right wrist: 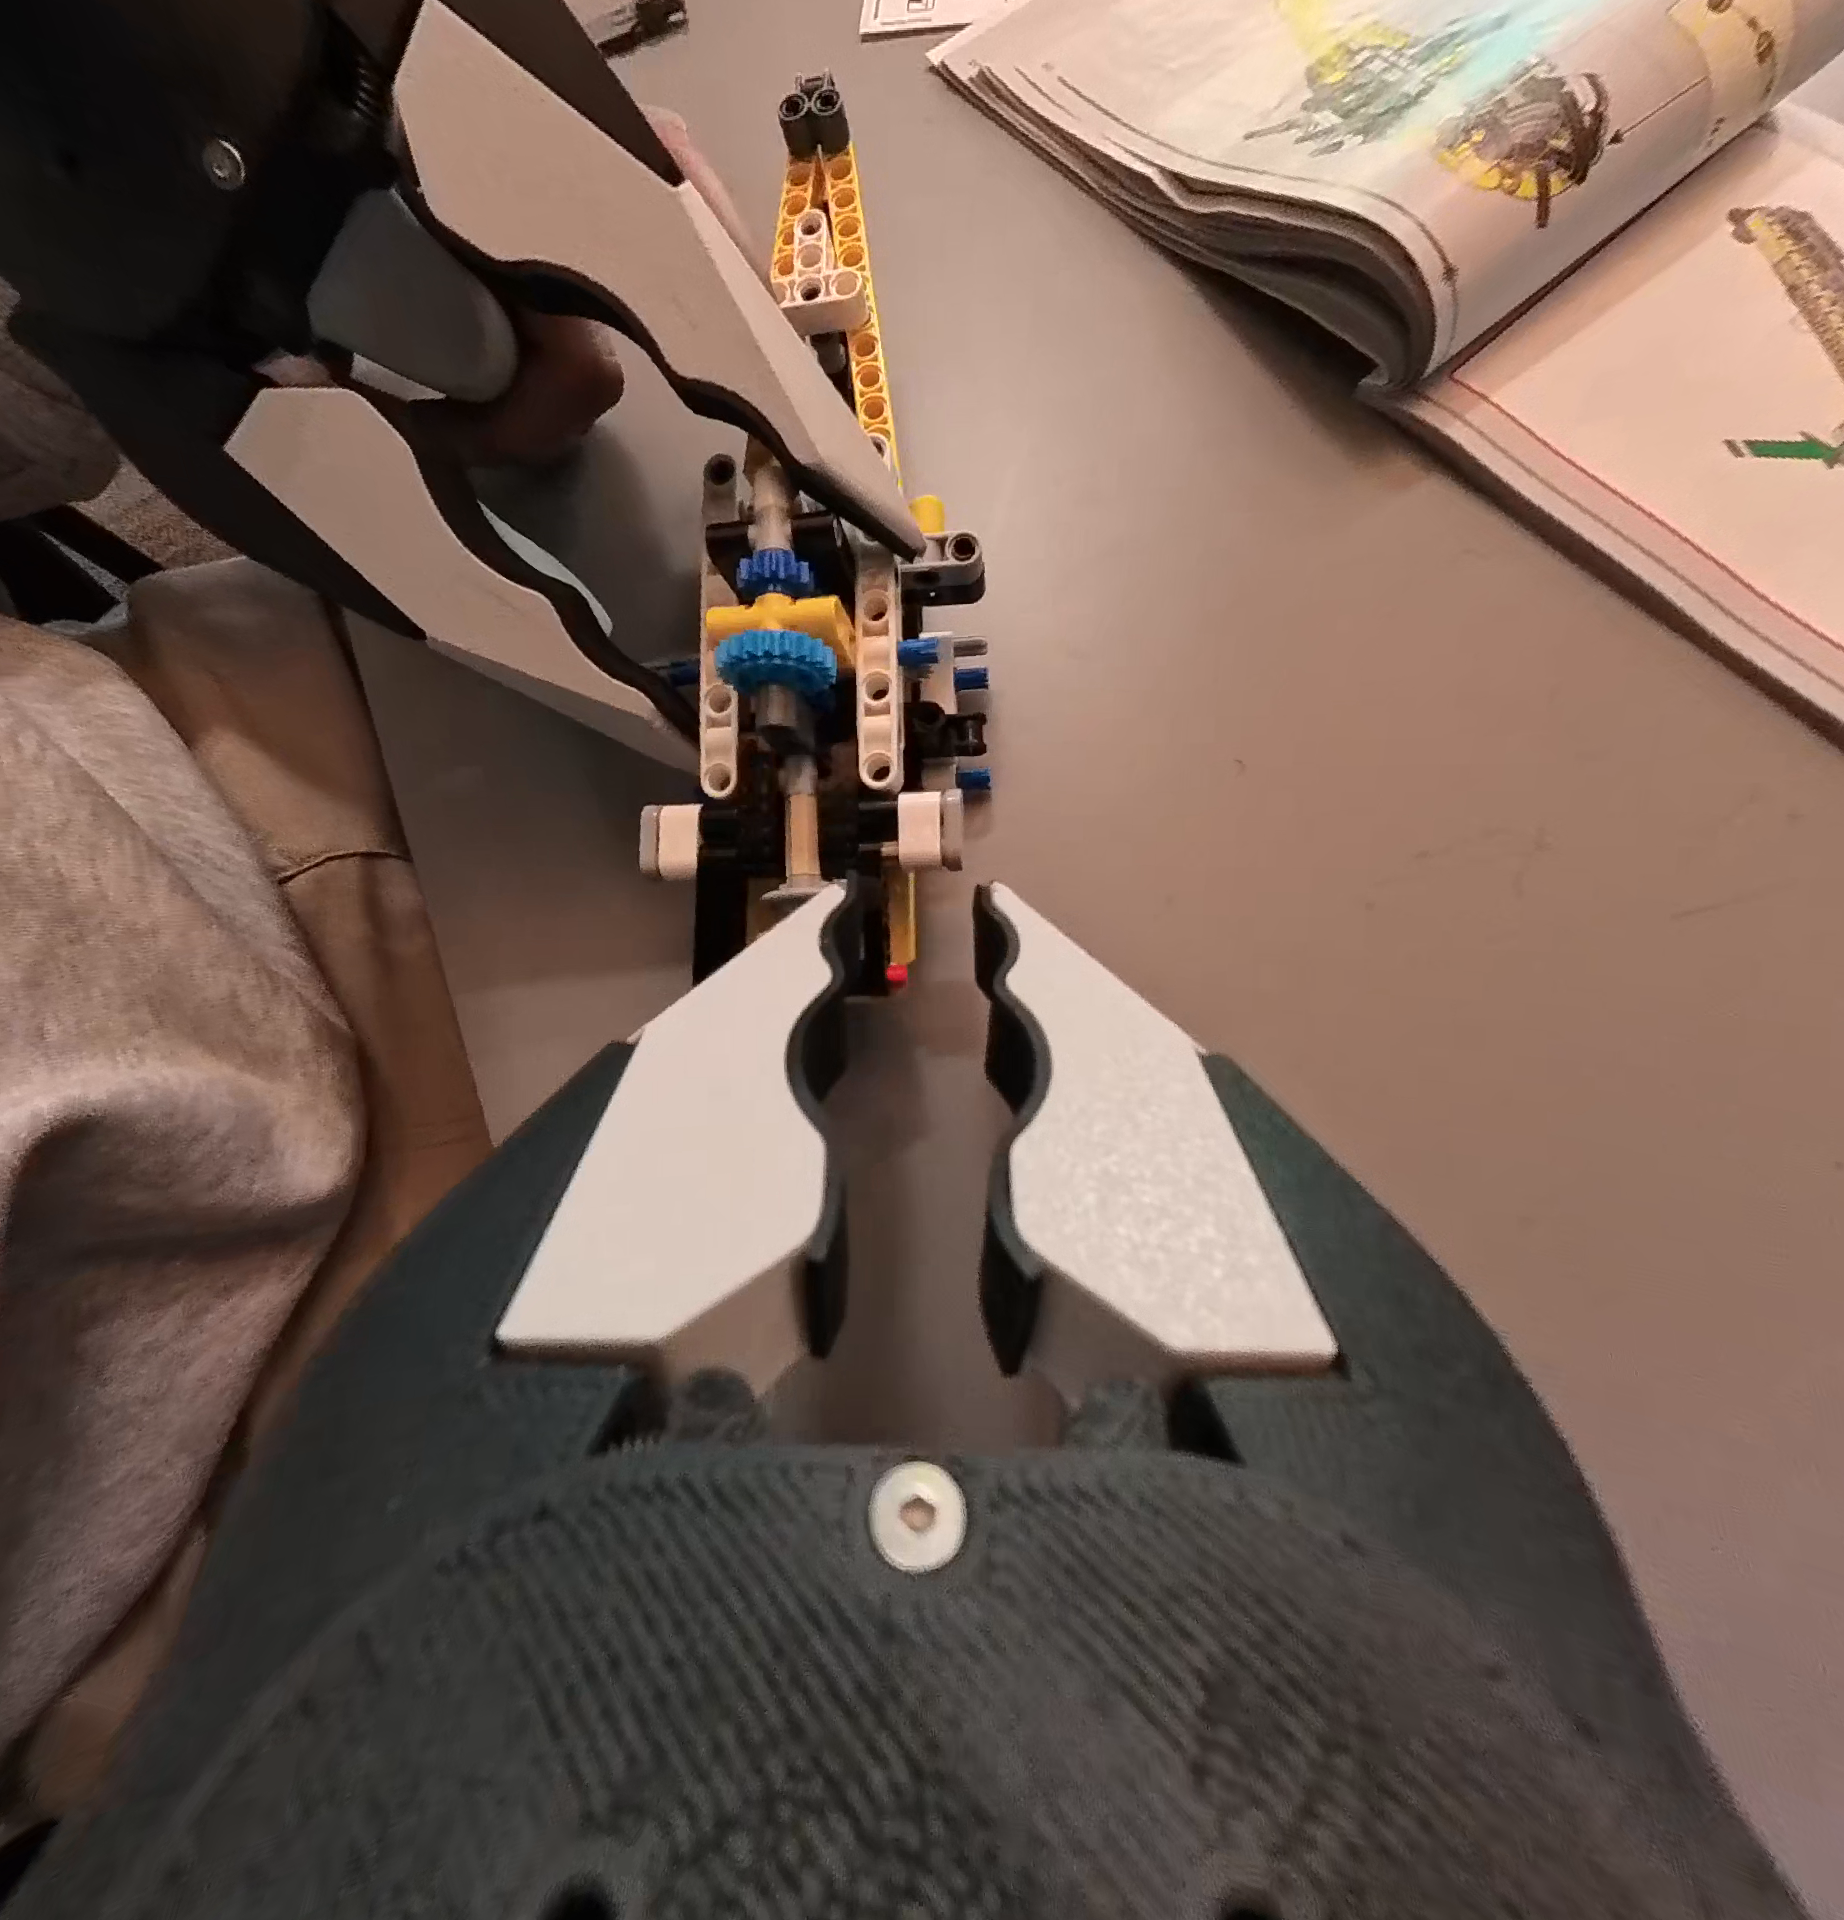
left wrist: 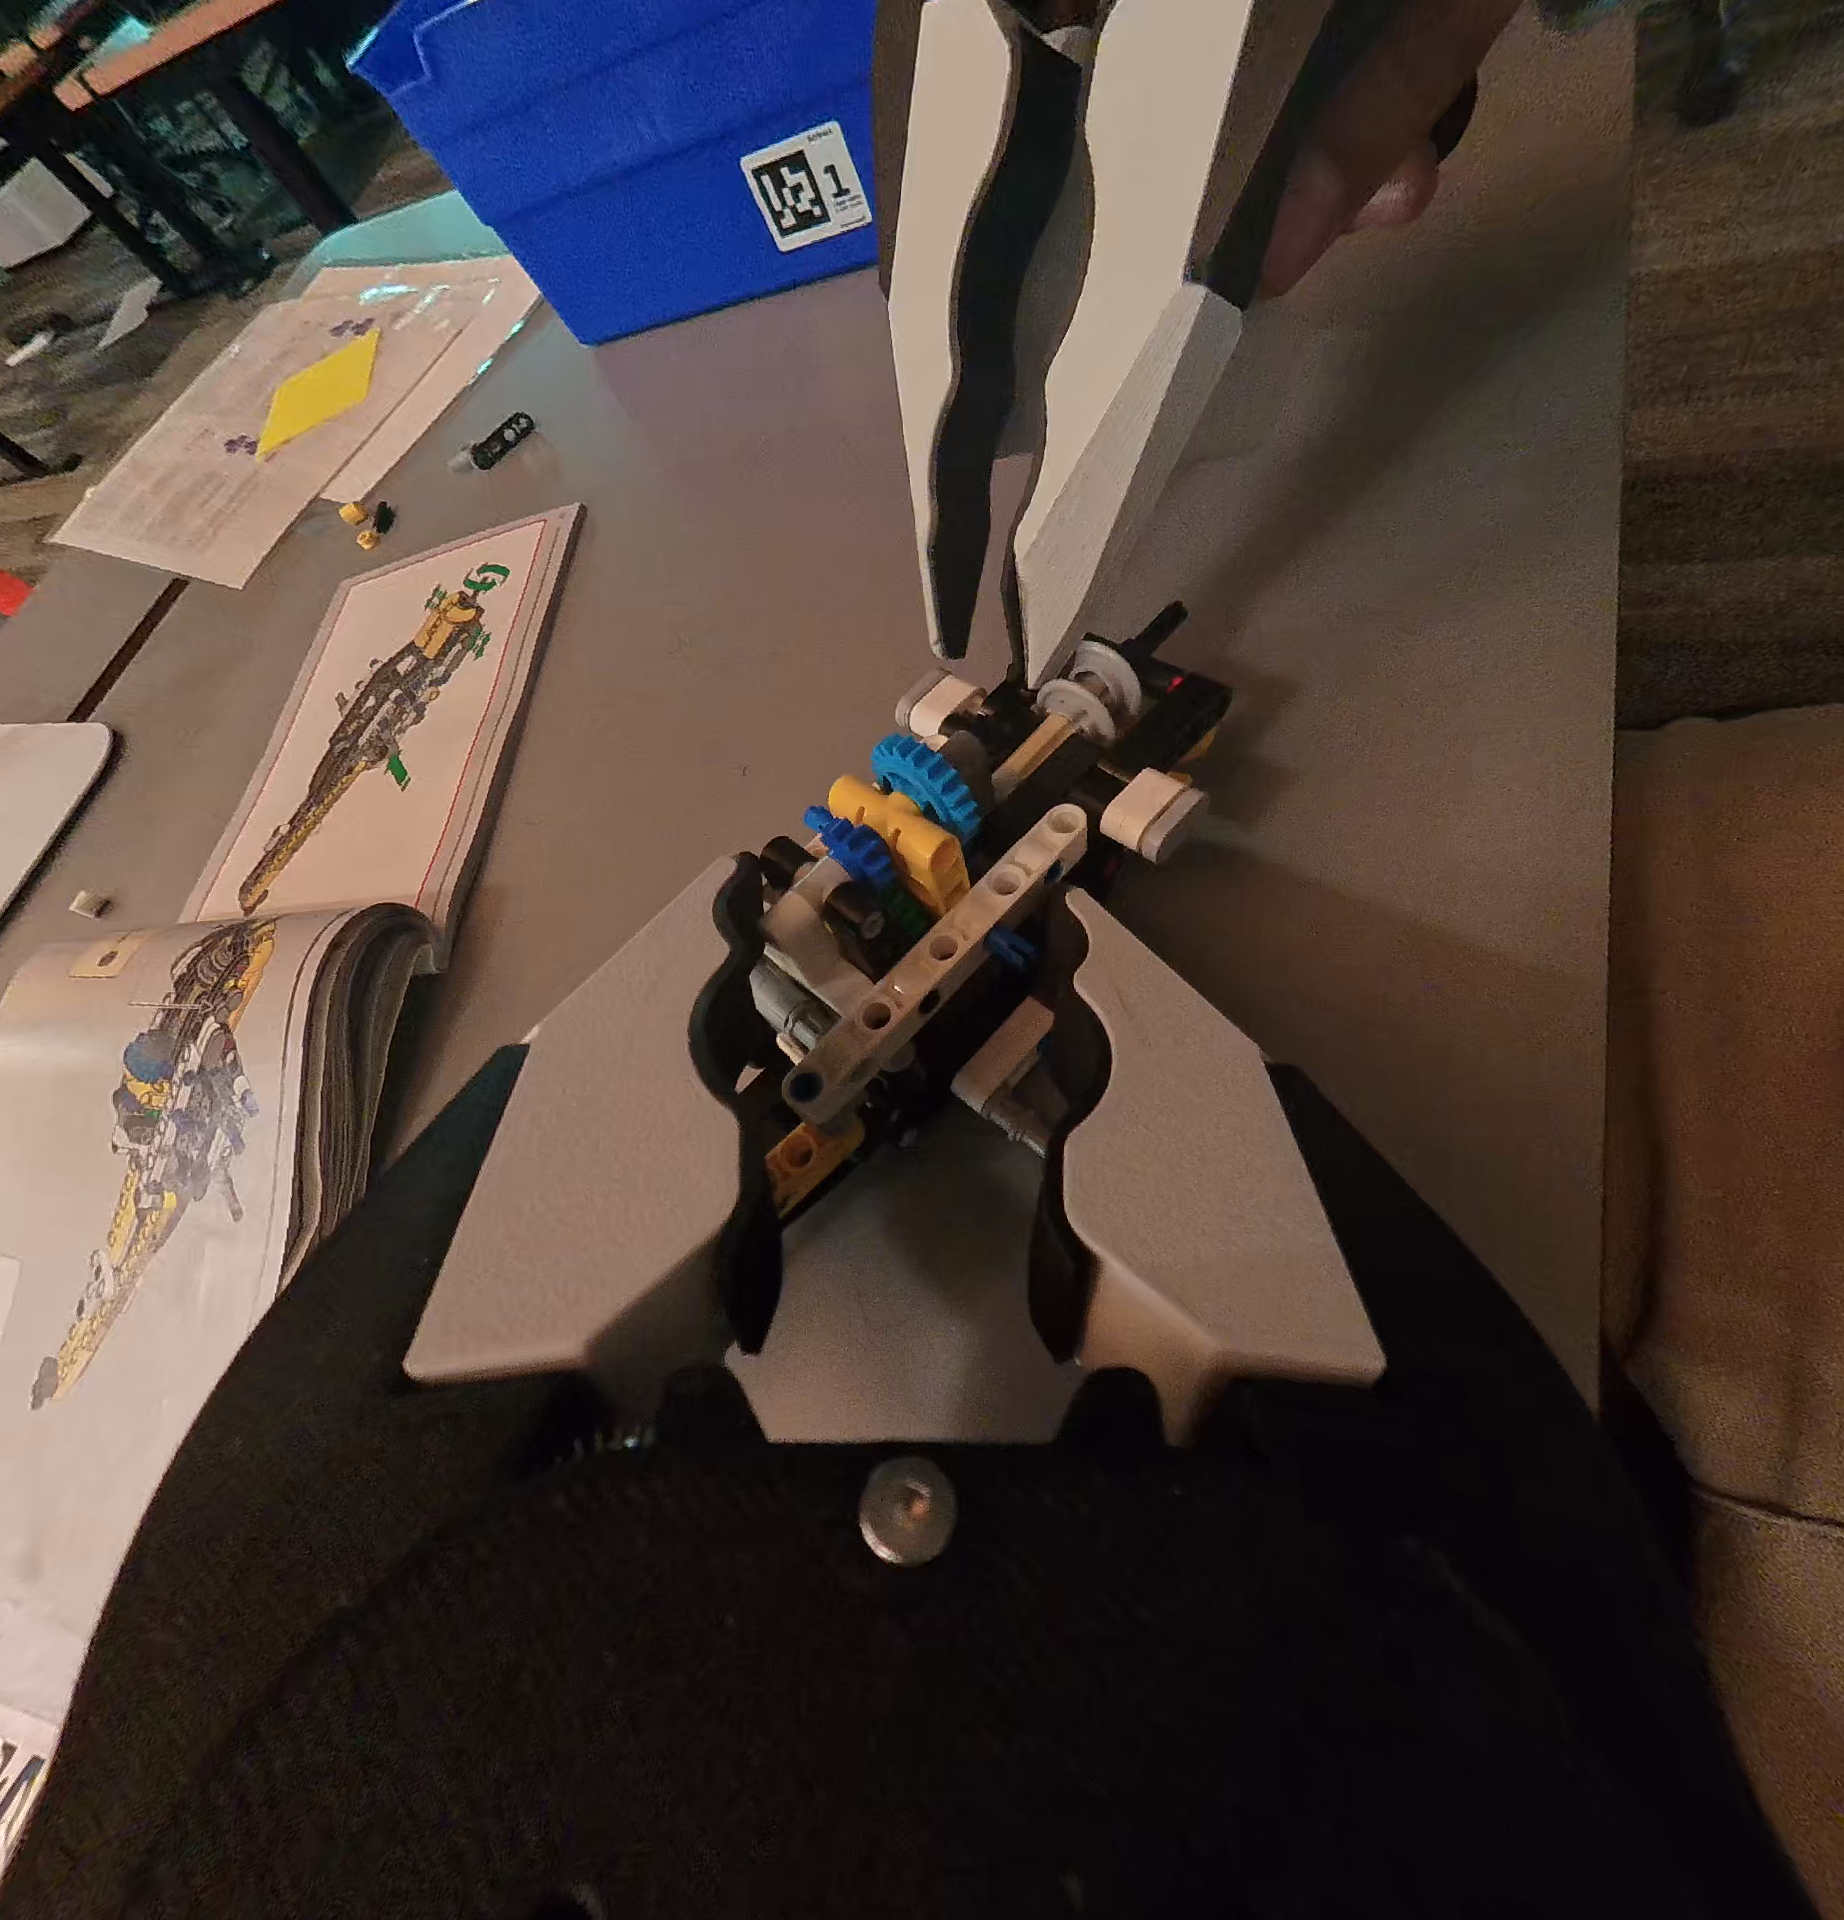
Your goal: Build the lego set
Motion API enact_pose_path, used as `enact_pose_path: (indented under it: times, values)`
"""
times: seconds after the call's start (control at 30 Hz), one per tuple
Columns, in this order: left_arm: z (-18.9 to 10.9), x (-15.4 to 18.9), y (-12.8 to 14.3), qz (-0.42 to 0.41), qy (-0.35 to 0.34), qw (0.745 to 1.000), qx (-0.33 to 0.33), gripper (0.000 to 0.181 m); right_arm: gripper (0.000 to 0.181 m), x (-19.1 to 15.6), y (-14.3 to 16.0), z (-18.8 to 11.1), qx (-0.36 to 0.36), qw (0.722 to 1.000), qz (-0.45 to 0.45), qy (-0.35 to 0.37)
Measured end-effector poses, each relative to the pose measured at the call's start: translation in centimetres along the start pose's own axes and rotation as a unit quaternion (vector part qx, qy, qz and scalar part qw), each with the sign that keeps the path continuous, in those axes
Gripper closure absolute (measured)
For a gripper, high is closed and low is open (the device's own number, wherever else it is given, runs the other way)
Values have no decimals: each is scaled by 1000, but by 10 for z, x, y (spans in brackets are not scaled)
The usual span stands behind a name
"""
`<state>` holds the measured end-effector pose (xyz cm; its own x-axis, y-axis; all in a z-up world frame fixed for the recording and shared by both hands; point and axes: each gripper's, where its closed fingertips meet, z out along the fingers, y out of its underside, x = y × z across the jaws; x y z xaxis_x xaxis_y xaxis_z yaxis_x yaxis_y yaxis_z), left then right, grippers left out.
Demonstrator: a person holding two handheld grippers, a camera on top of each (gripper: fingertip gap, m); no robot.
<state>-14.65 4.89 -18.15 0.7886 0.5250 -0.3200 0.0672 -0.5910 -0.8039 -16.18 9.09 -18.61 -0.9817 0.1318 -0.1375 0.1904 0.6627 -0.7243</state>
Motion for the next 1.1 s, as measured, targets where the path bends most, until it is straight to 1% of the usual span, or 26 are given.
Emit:
enact_pose_path:
  times: [0.03, 0.2, 0.43, 0.63, 0.7, 0.8, 0.87, 0.97, 1.03, 1.1]
  values:
    - [0, 0, 0, 0, 0, 1000, 0, 129, 162, 0, 0, 0, -3, 1000, 1, 0]
    - [0, 0, 0, 1, -1, 1000, 0, 129, 165, -1, -1, 1, -8, 1000, -1, 0]
    - [1, 0, 0, 3, -1, 1000, 0, 128, 163, 0, 0, 2, -17, 1000, -1, -9]
    - [1, -1, 1, 3, -5, 1000, -2, 128, 143, 13, -1, 0, -28, 999, 33, 7]
    - [1, 0, 0, 5, -4, 1000, -1, 128, 139, 14, 0, -2, -20, 999, 35, 8]
    - [1, 0, 0, 7, -2, 1000, -1, 128, 139, 22, 4, -8, -13, 998, 58, 10]
    - [1, 1, 0, 6, -1, 1000, 0, 128, 138, 26, 8, -13, -12, 997, 80, -5]
    - [0, 1, 0, 5, 0, 1000, 0, 128, 134, 21, 12, -14, -9, 990, 123, -69]
    - [0, 1, 0, 5, 1, 1000, 0, 128, 135, 19, 7, -12, 2, 986, 133, -95]
    - [0, 1, 0, 5, 1, 1000, 0, 128, 135, 16, 4, -7, -2, 986, 129, -105]
